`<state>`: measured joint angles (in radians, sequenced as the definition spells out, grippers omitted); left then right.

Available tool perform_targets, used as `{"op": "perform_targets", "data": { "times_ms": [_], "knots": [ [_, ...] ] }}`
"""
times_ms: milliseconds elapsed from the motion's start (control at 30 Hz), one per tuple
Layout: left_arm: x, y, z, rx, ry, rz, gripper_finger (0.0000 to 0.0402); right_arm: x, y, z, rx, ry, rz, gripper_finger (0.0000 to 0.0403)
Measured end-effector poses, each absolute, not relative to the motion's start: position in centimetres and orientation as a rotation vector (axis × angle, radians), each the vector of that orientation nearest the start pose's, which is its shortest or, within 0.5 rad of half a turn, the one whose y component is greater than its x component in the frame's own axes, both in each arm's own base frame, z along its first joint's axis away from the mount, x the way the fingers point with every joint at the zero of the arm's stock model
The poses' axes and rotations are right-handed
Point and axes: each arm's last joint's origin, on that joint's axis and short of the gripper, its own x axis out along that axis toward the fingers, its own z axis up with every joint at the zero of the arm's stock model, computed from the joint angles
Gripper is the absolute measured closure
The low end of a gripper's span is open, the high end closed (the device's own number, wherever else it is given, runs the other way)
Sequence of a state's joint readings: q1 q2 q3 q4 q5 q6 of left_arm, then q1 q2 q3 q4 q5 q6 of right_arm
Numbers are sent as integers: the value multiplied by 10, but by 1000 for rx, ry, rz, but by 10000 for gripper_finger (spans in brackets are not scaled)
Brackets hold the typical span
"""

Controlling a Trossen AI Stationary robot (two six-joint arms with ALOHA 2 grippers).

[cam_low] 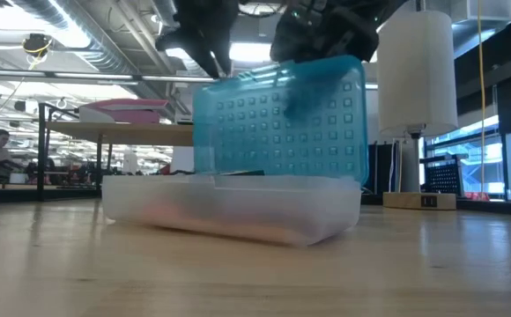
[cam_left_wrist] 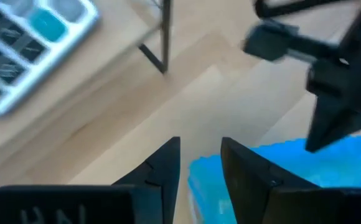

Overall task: Pack school essentials
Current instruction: Close the blue supply box

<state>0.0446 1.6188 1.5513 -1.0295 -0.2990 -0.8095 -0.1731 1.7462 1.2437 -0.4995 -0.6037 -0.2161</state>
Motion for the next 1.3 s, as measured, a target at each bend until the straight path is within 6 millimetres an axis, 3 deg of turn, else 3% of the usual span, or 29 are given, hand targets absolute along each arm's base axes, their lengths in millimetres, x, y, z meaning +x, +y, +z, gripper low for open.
{"op": "perform_targets", "data": {
  "times_ms": [333, 533, 800, 1300],
  "knots": [
    [293, 23, 358, -532, 812, 737, 292, 366, -11, 226, 157, 863, 466, 398],
    [278, 7, 369, -458, 837, 645, 292, 372, 9, 229, 147, 834, 417, 398],
    [270, -19, 371, -374, 904, 505, 292, 375, 24, 229, 155, 827, 353, 398],
    [260, -55, 368, -292, 973, 395, 292, 397, 52, 201, 128, 761, 400, 398]
  ]
}}
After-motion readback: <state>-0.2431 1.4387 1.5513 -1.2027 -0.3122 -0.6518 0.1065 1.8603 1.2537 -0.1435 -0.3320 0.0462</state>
